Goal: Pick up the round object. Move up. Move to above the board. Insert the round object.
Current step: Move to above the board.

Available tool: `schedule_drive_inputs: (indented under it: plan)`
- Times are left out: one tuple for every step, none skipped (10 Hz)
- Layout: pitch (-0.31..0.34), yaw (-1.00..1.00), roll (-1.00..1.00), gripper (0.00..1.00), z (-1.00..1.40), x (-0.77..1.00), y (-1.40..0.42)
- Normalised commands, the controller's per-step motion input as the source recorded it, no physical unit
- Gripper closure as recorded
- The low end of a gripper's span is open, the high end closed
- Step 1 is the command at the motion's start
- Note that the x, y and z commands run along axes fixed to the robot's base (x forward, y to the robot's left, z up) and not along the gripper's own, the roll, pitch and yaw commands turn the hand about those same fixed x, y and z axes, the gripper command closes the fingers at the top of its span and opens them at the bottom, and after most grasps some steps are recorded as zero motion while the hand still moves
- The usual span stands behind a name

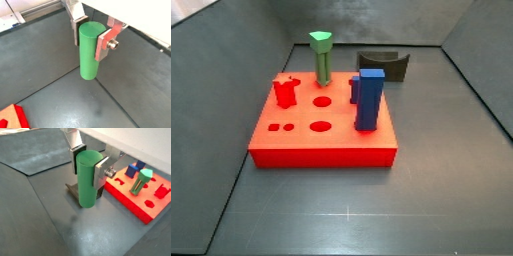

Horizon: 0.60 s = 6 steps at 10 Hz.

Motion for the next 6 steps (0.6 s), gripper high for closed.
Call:
schedule_drive_inputs:
  plan:
    - [0.111, 0.03, 0.09, 1.00, 0.66, 0.01, -0.03]
    - [0.102, 0.03, 0.08, 1.00, 0.47, 0.00, -0.02]
    - [0.101, 0.02, 0.07, 1.00, 0.33, 0.00, -0.01]
    - [0.409, -0.83, 0.34, 1.00, 0.02, 0.10, -1.00]
    - [0.396, -0.82, 0.35, 1.00, 0.01, 0.10, -1.00]
    - [0.237, -0.46, 0.23, 1.00, 0.01, 0.10, -1.00]
